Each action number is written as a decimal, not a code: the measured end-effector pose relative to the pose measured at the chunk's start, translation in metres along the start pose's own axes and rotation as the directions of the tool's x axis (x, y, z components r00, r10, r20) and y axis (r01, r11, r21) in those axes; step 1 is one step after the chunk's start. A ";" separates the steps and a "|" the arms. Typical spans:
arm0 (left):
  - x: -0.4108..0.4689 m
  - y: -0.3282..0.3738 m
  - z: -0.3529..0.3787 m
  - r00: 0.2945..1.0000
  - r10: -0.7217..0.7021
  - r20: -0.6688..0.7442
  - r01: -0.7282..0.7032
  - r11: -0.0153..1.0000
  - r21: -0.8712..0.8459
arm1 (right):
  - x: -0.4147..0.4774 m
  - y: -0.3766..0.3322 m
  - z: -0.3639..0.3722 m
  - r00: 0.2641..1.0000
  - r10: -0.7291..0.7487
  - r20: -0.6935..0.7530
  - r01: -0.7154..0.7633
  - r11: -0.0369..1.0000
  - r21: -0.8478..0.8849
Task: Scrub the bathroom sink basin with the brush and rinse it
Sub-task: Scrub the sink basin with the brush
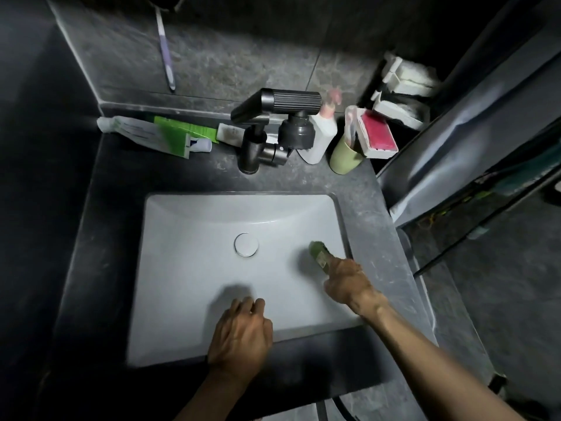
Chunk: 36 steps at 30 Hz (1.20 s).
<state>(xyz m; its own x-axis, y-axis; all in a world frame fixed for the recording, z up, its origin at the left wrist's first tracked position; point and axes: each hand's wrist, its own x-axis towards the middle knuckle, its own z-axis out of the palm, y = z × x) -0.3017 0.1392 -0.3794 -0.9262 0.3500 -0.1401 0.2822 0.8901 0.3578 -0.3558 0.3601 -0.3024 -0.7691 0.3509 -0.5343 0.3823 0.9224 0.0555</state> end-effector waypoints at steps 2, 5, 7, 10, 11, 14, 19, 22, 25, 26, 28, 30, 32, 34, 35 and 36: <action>0.001 -0.001 0.001 1.000 -0.001 -0.004 0.001 1.000 0.004 | -0.006 0.009 0.002 0.999 0.032 0.037 -0.036 0.994 0.105; 0.003 -0.002 0.004 1.000 0.000 0.023 0.000 1.000 0.008 | -0.014 0.015 0.010 0.989 0.140 0.042 -0.146 0.920 0.363; 0.006 -0.003 0.003 0.999 -0.008 0.040 0.009 1.000 -0.009 | -0.017 0.014 0.015 0.961 0.249 0.120 -0.273 0.780 0.563; 0.009 0.001 -0.003 0.987 -0.057 0.148 0.063 0.997 -0.036 | -0.019 0.003 0.031 0.943 0.294 0.155 -0.321 0.683 0.656; 0.012 0.002 -0.005 0.980 -0.076 0.185 0.087 0.995 -0.052 | -0.016 -0.002 0.037 0.945 0.296 0.139 -0.309 0.671 0.674; 0.036 0.011 0.003 0.958 -0.078 0.277 0.151 0.956 -0.253 | -0.013 -0.016 0.048 0.941 0.279 0.192 -0.323 0.568 0.757; 0.096 0.051 0.018 0.754 -0.071 0.654 0.553 0.606 -0.572 | -0.013 -0.026 0.051 0.965 0.185 0.186 -0.259 0.552 0.792; 0.119 0.072 0.030 0.749 -0.129 0.649 0.578 0.606 -0.547 | -0.014 -0.022 0.058 0.967 0.219 0.131 -0.238 0.590 0.771; 0.125 0.075 0.035 0.746 -0.145 0.650 0.546 0.693 -0.472 | -0.012 -0.016 0.062 0.980 0.197 0.016 -0.159 0.740 0.653; 0.124 0.074 0.034 0.746 -0.115 0.655 0.513 0.727 -0.457 | -0.011 -0.014 0.064 0.981 0.195 -0.010 -0.155 0.809 0.567; 0.116 0.068 0.031 0.760 -0.048 0.649 0.403 0.817 -0.412 | -0.009 -0.012 0.067 0.976 0.211 -0.058 -0.168 0.890 0.423; 0.104 0.054 0.027 0.806 -0.009 0.591 0.256 0.907 -0.334 | -0.006 -0.011 0.072 0.964 0.247 -0.096 -0.191 0.900 0.392; 0.091 0.028 0.023 0.872 0.018 0.489 0.123 0.959 -0.254 | 0.002 -0.012 0.074 0.952 0.256 -0.168 -0.200 0.935 0.292; 0.082 -0.007 0.021 0.903 0.044 0.428 0.034 0.984 -0.175 | 0.017 -0.018 0.074 0.950 0.216 -0.224 -0.180 0.968 0.173; 0.079 -0.024 0.020 0.906 0.053 0.420 0.004 0.991 -0.135 | 0.026 -0.024 0.070 0.958 0.194 -0.210 -0.162 0.974 0.160; 0.075 -0.043 0.017 0.911 0.053 0.408 -0.015 0.995 -0.096 | 0.036 -0.035 0.070 0.974 0.148 -0.171 -0.118 0.977 0.177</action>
<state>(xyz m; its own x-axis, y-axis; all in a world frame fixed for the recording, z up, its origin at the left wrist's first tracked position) -0.3795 0.1323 -0.4211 -0.7273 0.4851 -0.4854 0.2707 0.8528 0.4466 -0.3610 0.3290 -0.3823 -0.7800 0.5059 -0.3683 0.5544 0.8316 -0.0319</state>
